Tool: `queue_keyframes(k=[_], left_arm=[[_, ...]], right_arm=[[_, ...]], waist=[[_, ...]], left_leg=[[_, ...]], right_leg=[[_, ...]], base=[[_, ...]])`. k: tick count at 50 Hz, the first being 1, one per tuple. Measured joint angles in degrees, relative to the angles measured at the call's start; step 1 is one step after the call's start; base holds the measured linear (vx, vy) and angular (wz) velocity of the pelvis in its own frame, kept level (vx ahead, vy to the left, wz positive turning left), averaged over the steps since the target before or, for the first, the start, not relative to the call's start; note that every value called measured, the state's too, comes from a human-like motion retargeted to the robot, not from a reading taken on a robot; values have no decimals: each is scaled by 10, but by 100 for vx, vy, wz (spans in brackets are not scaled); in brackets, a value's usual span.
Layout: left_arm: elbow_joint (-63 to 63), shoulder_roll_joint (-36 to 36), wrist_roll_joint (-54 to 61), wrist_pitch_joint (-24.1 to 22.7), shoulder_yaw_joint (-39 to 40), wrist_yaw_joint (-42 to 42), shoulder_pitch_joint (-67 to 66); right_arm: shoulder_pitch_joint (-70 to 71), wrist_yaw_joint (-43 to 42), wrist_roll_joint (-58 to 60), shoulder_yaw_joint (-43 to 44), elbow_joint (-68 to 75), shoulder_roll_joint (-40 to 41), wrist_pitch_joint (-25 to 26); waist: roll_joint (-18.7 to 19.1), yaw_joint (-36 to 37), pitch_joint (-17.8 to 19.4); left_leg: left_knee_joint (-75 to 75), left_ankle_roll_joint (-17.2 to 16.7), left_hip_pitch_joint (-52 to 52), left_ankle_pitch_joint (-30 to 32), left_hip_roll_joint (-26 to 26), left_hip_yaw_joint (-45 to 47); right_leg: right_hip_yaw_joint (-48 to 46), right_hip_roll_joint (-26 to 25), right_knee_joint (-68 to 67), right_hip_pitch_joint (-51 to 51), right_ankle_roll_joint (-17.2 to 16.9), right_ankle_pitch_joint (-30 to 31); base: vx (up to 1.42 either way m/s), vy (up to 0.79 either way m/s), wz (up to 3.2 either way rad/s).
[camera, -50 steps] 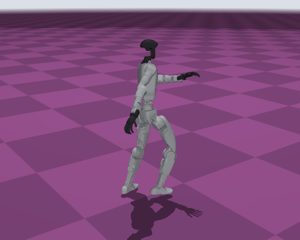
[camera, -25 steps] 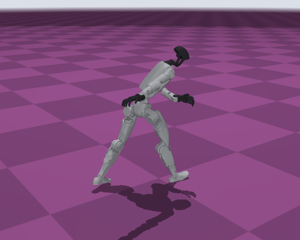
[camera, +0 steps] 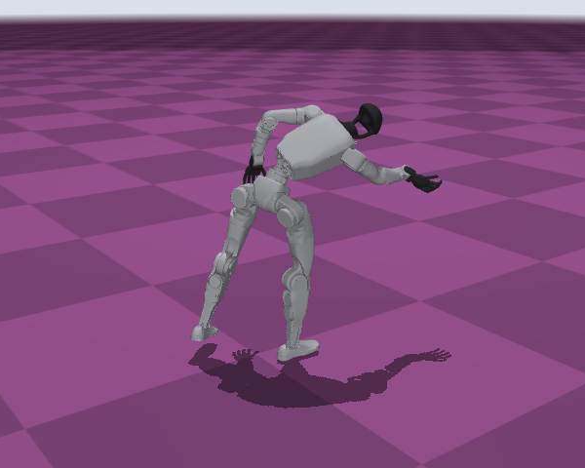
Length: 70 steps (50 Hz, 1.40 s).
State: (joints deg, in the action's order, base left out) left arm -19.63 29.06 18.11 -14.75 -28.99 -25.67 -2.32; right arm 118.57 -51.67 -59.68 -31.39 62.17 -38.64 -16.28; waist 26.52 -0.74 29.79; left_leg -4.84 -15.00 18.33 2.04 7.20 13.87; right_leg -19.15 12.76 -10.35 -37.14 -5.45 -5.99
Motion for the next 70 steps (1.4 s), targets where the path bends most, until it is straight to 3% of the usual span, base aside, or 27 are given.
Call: queue_keyframes(k=[2,3,5,8,10,12,13,14,15,16,17,22,27,30,33,37,39,42,43,45,47,52,55,58,64,68,70], left_arm=[[-55,6,-14,3,13,11,-37],[-85,6,-20,5,22,24,-59],[-144,-1,6,2,51,33,-91],[-234,-24,33,18,101,55,-145],[-284,-52,193,38,175,121,-178],[-334,-45,59,50,176,100,-202],[-350,-54,54,56,188,106,-212],[-365,-59,23,68,212,128,-222],[-379,-63,-21,83,243,157,-232],[-383,-68,8,77,238,141,-242],[-387,-74,27,73,237,131,-251],[-398,-101,7,73,264,130,-271],[-419,-132,-24,88,284,132,-238],[-443,-137,-56,99,296,134,-203],[-472,-139,-89,104,302,136,-156],[-541,-133,-131,118,311,128,-41],[-568,-131,-126,131,318,106,29],[-570,-129,-82,138,315,78,127],[-562,-132,-73,138,309,71,169],[-535,-133,-47,128,275,63,242],[-496,-124,-31,110,214,60,305],[-387,-45,-58,73,60,50,445],[-332,12,-84,60,9,33,517],[-298,46,-99,57,-16,22,554],[-262,30,-92,66,25,14,500],[-240,-20,-73,83,91,50,383],[-237,-45,-69,91,111,70,325]], right_arm=[[3,47,-14,-53,-82,2,-37],[-5,65,-19,-59,-122,2,-58],[-6,91,-40,-97,-200,1,-97],[-36,118,-52,-112,-291,-1,-136],[-81,135,-44,-87,-341,-5,-138],[-122,159,-71,-78,-375,-30,-141],[-124,161,-68,-75,-367,-26,-144],[-82,157,284,-159,-303,-58,48],[-17,149,812,-285,-210,-110,338],[-113,172,271,-145,-302,-71,59],[-180,192,-92,-51,-358,-47,-124],[-244,252,-125,-25,-292,-78,-91],[-373,288,-75,35,-253,-79,-49],[-515,295,36,98,-238,-41,-6],[-650,295,193,121,-184,28,54],[-818,340,407,124,-55,129,123],[-904,358,477,131,9,167,139],[-1049,356,524,157,74,202,142],[-1089,356,529,174,87,205,142],[-1170,359,519,202,107,209,139],[-1241,371,496,222,122,210,138],[-1347,398,438,257,154,215,160],[-1362,396,399,283,166,215,177],[-1369,394,353,314,167,221,182],[-1323,361,310,343,162,221,176],[-1250,322,338,329,145,209,166],[-1200,309,360,317,134,204,162]], waist=[[-22,11,0],[-36,15,0],[-65,17,0],[-107,25,0],[-150,48,0],[-176,65,0],[-188,77,0],[-202,97,0],[-217,121,0],[-226,132,0],[-234,145,0],[-252,214,-3],[-261,245,-26],[-291,264,-54],[-324,255,-82],[-339,201,-130],[-330,163,-159],[-302,97,-195],[-288,76,-189],[-266,28,-182],[-254,-20,-176],[-270,-121,-147],[-299,-164,-124],[-304,-175,-118],[-292,-156,-144],[-273,-132,-160],[-263,-110,-165]], left_leg=[[9,0,10,0,-13,-21],[2,0,16,-10,-21,-25],[26,0,27,4,-34,-39],[35,4,30,3,-39,-36],[37,11,26,-4,-45,-25],[34,35,32,4,-60,-40],[32,40,35,8,-65,-47],[31,48,40,11,-70,-52],[28,57,45,15,-74,-56],[24,59,46,17,-77,-66],[21,62,47,18,-80,-75],[27,65,51,6,-69,-56],[68,43,10,-33,-52,136],[83,59,-31,-45,-56,207],[58,93,-73,-74,-53,210],[-7,89,-108,-128,-29,186],[-27,100,-119,-149,-25,162],[-57,104,-137,-176,-11,112],[-68,98,-146,-182,-6,94],[-91,85,-159,-195,2,54],[-109,70,-169,-206,4,19],[-112,56,-221,-231,-26,-38],[-105,59,-274,-251,-58,-55],[-94,59,-323,-259,-56,-54],[-170,88,-361,-204,-52,-40],[-405,125,-284,-81,-17,-8],[-528,147,-224,-52,7,7]], right_leg=[[-1,-11,5,35,-12,-4],[-2,-8,-33,38,-35,-20],[3,-35,53,98,-23,3],[9,-69,93,167,-35,11],[26,-76,31,173,-95,-11],[48,-95,105,241,-57,12],[64,-102,108,256,-63,15],[83,-109,107,267,-67,16],[104,-114,106,278,-71,17],[121,-121,104,297,-77,18],[138,-127,102,314,-83,19],[215,-174,76,388,-95,7],[260,-216,49,463,-95,-22],[304,-217,34,498,-95,-19],[342,-209,-21,510,-95,20],[298,-222,-265,414,-92,77],[232,-193,-384,342,-60,60],[123,-129,-481,270,31,-18],[100,-116,-490,258,53,-39],[70,-101,-482,235,71,-67],[64,-98,-436,212,56,-76],[62,-65,-157,201,-12,-38],[25,-27,60,232,-58,7],[-23,-25,149,244,-93,10],[-19,-32,153,301,-73,56],[5,-41,136,356,-30,4],[22,-47,117,373,-15,-25]], base=[[36,-29,-35],[38,-26,-38],[33,-32,-40],[38,-36,-72],[42,-30,-120],[43,-18,-111],[43,-18,-147],[44,-17,-180],[47,-16,-182],[49,-15,-173],[51,-13,-161],[55,-12,-144],[66,-4,-98],[75,11,-118],[77,16,-70],[73,15,28],[67,24,89],[66,14,143],[62,8,173],[61,3,183],[59,-3,170],[58,-10,123],[65,-20,70],[70,-25,12],[77,-25,-31],[79,-23,-48],[73,-19,-65]])
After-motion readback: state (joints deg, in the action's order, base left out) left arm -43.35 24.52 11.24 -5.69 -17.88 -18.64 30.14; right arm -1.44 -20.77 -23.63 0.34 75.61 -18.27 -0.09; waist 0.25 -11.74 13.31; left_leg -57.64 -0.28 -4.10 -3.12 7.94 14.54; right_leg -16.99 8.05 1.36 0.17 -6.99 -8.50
